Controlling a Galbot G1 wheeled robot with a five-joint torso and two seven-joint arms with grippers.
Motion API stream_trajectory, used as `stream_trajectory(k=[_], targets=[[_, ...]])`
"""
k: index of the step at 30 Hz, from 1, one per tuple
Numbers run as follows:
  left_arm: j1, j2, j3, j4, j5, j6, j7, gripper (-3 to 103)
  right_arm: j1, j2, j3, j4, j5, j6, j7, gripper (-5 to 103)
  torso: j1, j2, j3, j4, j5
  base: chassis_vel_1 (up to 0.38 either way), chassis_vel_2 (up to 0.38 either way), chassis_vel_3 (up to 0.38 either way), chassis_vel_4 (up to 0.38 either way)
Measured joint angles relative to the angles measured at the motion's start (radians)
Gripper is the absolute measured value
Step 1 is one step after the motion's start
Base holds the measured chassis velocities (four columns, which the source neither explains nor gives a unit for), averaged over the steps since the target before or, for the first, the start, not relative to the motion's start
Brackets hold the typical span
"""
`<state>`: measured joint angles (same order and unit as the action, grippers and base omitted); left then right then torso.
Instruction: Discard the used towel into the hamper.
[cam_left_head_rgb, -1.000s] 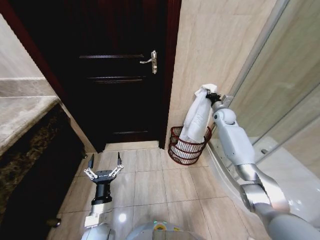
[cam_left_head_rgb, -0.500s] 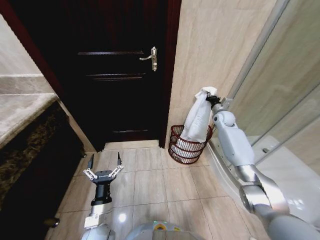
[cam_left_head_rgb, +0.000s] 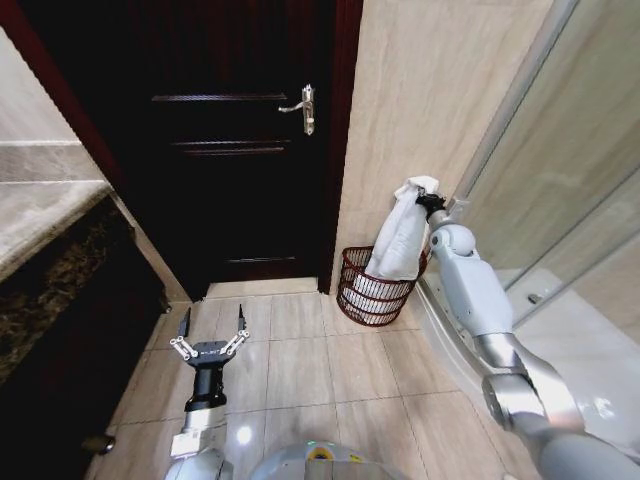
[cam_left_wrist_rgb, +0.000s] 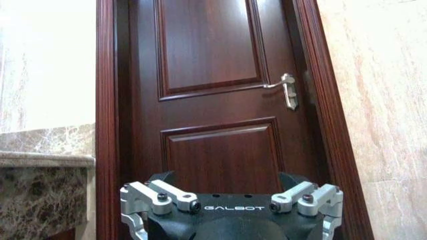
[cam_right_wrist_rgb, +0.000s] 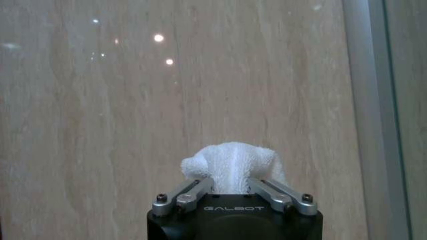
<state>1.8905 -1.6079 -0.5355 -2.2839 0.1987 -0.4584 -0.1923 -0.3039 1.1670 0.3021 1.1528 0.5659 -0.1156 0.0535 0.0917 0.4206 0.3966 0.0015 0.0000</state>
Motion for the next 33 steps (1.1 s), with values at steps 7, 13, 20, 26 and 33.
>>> stream_trajectory(k=[7, 13, 20, 26, 33], targets=[[0.0, 0.0, -0.004, -0.001, -0.003, 0.001, -0.001, 100, -0.022, 0.003, 0.004, 0.017, 0.027, -0.055, 0.0, 8, -0.01, -0.027, -0.018, 0.0, -0.0001, 0.0, 0.0, 0.0, 0.0], [-0.004, 0.0, -0.002, 0.004, -0.005, 0.001, -0.008, 100, -0.064, 0.009, 0.008, 0.044, 0.0, -0.115, -0.008, 8, -0.019, -0.056, -0.037, -0.0001, -0.0002, 0.0, 0.0, 0.0, 0.0], [0.0, 0.0, 0.001, 0.006, -0.004, -0.002, -0.007, 100, -0.082, 0.021, 0.013, 0.023, -0.029, -0.106, -0.025, 8, -0.03, -0.082, -0.053, 0.0, 0.0, 0.0, 0.0, 0.0, 0.0], [-0.001, 0.0, 0.001, 0.011, -0.001, -0.011, -0.01, 100, -0.098, 0.028, 0.024, 0.004, -0.035, -0.103, -0.034, 8, -0.037, -0.102, -0.066, 0.0, 0.0, 0.0, 0.0, 0.0, 0.0], [-0.003, 0.0, 0.001, 0.015, -0.001, -0.022, -0.009, 100, -0.123, 0.02, 0.03, 0.009, -0.031, -0.204, -0.049, 8, -0.041, -0.117, -0.076, 0.0, 0.0001, 0.0, 0.0, 0.0, 0.0]])
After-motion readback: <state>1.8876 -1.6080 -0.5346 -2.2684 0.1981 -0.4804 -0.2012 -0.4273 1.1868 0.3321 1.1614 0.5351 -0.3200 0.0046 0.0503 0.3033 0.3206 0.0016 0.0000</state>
